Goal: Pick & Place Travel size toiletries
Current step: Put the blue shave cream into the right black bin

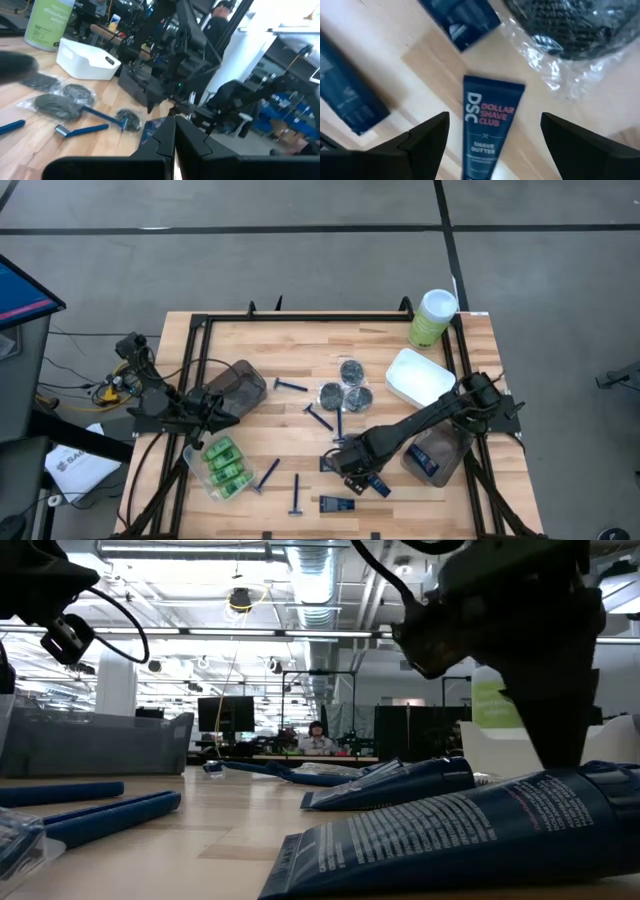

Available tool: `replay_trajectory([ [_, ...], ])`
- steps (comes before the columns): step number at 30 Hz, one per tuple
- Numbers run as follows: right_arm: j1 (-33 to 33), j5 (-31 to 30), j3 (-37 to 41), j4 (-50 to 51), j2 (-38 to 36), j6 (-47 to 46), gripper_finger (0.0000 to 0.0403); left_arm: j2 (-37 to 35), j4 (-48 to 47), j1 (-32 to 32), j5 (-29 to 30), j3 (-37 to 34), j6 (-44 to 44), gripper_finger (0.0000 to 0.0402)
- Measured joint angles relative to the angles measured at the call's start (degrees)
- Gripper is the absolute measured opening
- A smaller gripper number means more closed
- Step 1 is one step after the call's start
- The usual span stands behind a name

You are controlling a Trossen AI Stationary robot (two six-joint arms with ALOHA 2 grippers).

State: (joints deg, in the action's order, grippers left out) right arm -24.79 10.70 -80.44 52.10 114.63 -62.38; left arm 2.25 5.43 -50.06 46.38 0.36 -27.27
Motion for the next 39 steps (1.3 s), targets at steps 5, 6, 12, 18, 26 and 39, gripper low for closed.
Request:
replay_trajectory([
  [5,-3.28,0.32,0.02,-0.35,0.0,-0.26,0.0306,0.97,0.12,0.0,-0.25,0.0,0.0,0.0002],
  [6,-3.91,0.18,0.15,-0.4,0.0,-0.71,0.0306,0.99,0.33,0.0,-0.21,0.0,0.0,0.0002],
  [12,-5.31,-0.1,2.03,-1.96,0.0,-1.84,0.0306,1.28,0.3,0.0,-0.22,0.0,0.0,0.0002],
  [18,-5.64,-0.58,2.82,-2.71,0.0,-3.57,0.0301,1.28,0.65,0.0,-0.21,0.0,0.0,0.0002],
  [26,-5.62,-3.54,2.82,-3.51,0.0,-3.66,0.0286,1.28,0.68,0.0,-0.19,0.0,0.0,0.0002],
  [39,-5.06,0.11,-1.16,-0.29,5.38,-3.62,0.0284,1.55,1.11,0.0,-0.17,0.0,0.0,0.0002],
])
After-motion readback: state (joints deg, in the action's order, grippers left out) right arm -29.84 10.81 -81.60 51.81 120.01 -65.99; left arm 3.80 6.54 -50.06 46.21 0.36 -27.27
